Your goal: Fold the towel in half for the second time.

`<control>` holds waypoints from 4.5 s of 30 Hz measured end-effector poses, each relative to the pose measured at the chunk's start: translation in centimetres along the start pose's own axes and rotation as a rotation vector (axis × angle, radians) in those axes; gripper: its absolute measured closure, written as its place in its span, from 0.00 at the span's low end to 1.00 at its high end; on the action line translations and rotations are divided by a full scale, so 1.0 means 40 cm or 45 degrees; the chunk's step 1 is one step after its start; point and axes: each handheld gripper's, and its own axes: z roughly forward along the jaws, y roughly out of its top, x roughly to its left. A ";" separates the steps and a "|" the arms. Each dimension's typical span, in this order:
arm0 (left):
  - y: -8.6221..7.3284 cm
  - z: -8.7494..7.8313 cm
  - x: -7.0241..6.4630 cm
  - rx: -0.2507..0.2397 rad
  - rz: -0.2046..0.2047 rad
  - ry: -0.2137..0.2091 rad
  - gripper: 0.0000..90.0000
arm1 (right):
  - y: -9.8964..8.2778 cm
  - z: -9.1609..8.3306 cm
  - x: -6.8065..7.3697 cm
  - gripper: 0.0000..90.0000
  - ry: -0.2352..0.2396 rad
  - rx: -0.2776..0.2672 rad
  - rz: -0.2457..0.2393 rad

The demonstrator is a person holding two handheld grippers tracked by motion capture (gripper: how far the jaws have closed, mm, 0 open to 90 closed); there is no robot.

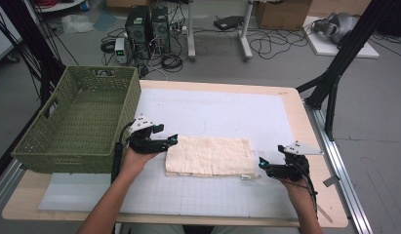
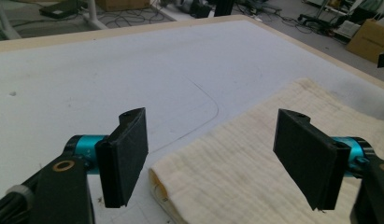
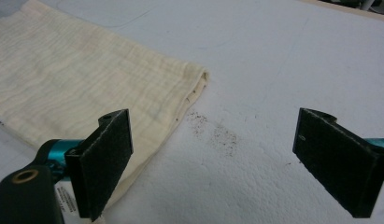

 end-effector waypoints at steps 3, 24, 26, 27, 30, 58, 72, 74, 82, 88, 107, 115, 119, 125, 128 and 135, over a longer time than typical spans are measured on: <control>-0.001 0.014 0.007 0.029 -0.005 0.005 0.31 | 0.001 0.002 0.001 0.13 0.003 0.005 -0.003; -0.057 0.112 0.046 0.263 0.022 0.133 0.51 | -0.001 0.023 0.007 0.13 0.012 0.027 -0.012; -0.057 0.112 0.046 0.270 0.031 0.130 0.54 | -0.002 0.024 0.006 0.13 0.011 0.028 -0.009; -0.058 0.114 0.043 0.270 0.027 0.133 0.55 | -0.002 0.025 0.006 0.13 0.012 0.030 -0.008; -0.058 0.120 0.036 0.307 0.077 0.129 0.62 | -0.001 0.027 0.008 0.13 0.017 0.034 -0.008; -0.061 0.113 0.044 0.318 0.008 0.068 0.93 | 0.114 0.180 -0.031 0.28 0.102 0.110 -0.016; -0.061 0.113 0.045 0.316 -0.006 0.063 0.93 | 0.113 0.267 -0.028 0.50 0.145 0.182 -0.046; -0.062 0.112 0.046 0.313 -0.013 0.059 0.93 | 0.112 0.279 -0.024 0.55 0.168 0.211 -0.073; -0.062 0.110 0.048 0.315 -0.011 0.043 0.94 | 0.107 0.284 -0.023 0.89 0.270 0.253 -0.076; -0.058 0.102 0.053 0.259 -0.050 0.054 0.95 | 0.113 0.279 -0.010 0.93 0.217 0.251 -0.144; -0.050 0.023 0.009 0.119 0.033 0.018 0.94 | 0.102 0.190 0.024 0.93 0.197 0.045 -0.188; -0.051 -0.014 -0.022 0.099 0.068 -0.018 0.94 | 0.086 0.147 0.046 0.92 0.213 0.019 -0.213; -0.069 -0.023 -0.034 0.134 0.085 -0.036 0.94 | 0.072 0.120 0.058 0.92 0.226 0.016 -0.230; -0.092 -0.045 -0.049 0.134 0.095 -0.052 0.93 | 0.049 0.091 0.076 0.91 0.246 0.019 -0.247; -0.100 -0.054 -0.053 0.128 0.096 -0.067 0.93 | 0.039 0.081 0.082 0.91 0.256 0.019 -0.253; -0.107 -0.070 -0.053 0.132 0.074 -0.077 0.87 | 0.022 0.060 0.088 0.91 0.269 0.018 -0.240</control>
